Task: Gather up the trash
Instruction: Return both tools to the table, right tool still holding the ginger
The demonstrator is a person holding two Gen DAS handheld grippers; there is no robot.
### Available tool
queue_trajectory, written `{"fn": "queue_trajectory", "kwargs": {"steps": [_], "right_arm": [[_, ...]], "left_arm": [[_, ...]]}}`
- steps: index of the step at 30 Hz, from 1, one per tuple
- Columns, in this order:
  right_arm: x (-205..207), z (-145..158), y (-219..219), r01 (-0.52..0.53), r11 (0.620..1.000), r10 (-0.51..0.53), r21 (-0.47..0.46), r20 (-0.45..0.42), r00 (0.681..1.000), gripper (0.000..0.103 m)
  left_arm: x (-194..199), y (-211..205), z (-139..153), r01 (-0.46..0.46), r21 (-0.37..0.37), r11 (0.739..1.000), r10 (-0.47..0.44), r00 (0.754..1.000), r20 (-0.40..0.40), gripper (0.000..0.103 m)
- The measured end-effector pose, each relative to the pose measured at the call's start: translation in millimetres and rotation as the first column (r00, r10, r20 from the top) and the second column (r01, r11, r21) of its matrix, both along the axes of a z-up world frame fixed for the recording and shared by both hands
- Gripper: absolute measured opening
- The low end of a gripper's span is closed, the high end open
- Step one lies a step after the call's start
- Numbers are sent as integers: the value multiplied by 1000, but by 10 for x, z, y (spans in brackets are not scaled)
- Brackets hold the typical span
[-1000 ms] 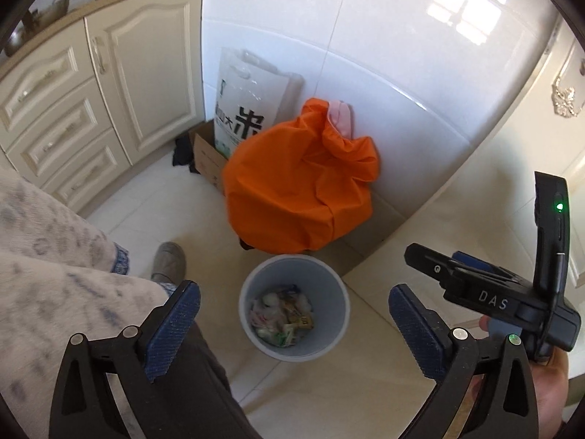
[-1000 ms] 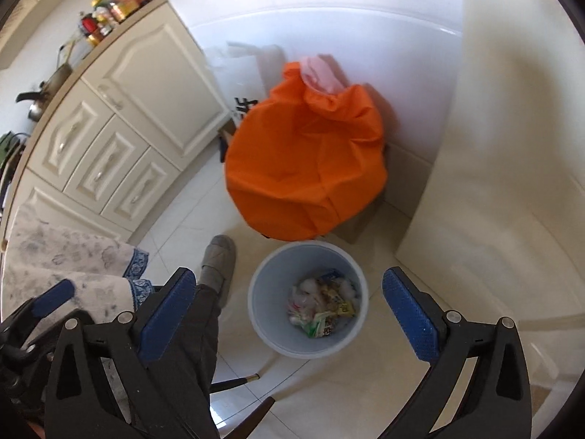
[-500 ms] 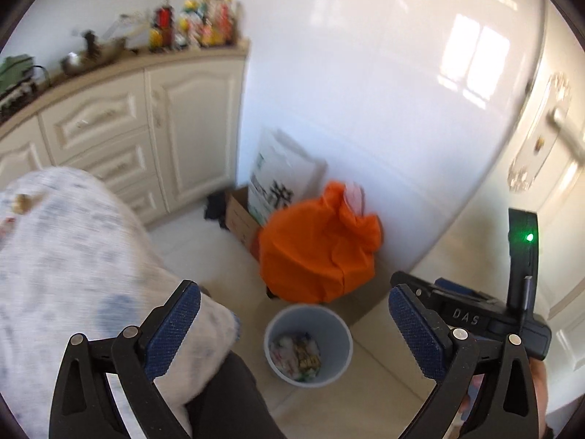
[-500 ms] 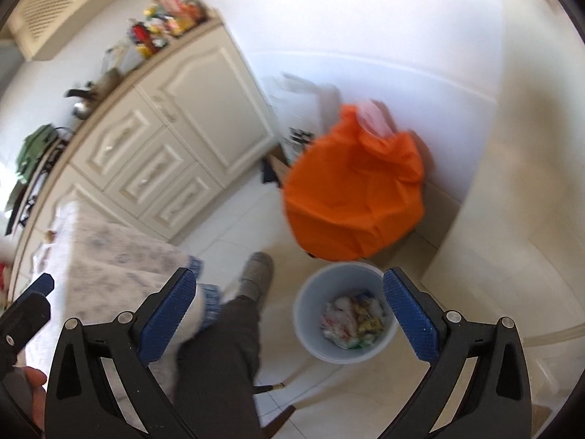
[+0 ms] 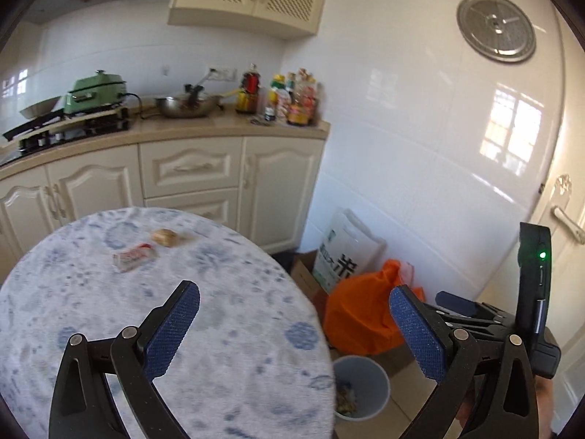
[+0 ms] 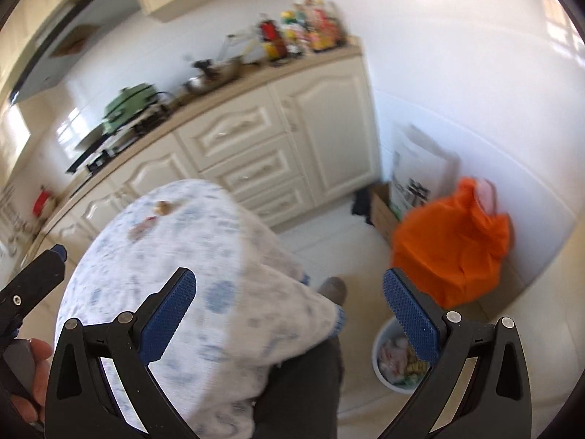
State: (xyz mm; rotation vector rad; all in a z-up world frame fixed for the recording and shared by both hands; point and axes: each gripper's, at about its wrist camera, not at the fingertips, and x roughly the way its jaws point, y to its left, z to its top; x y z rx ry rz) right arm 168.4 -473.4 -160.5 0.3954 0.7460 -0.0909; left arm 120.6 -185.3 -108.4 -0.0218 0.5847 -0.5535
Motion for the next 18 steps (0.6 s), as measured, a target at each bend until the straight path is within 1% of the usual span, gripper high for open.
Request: {"fn": "queue_trajectory", "kwargs": {"steps": [4, 8, 10, 14, 17, 18], "right_arm": [[161, 236, 373, -68, 997, 70, -31, 42, 997, 103], [312, 406, 745, -128, 989, 133, -70, 71, 989, 103], [398, 447, 930, -158, 984, 164, -86, 77, 983, 103], [640, 452, 1287, -220, 967, 231, -126, 79, 970, 103], [868, 387, 1480, -253, 955, 266, -154, 70, 961, 103], [968, 345, 1524, -262, 952, 275, -158, 60, 960, 103]], "left_arm": [[-117, 413, 96, -64, -11, 998, 64, 997, 36, 102], [-160, 856, 196, -142, -8, 990, 142, 986, 82, 102], [-94, 978, 205, -169, -6, 986, 169, 981, 91, 102], [124, 1178, 132, -223, 41, 974, 218, 971, 101, 102], [368, 1225, 30, -230, 88, 969, 224, 971, 80, 102], [462, 1183, 31, -230, 102, 968, 223, 972, 78, 102]]}}
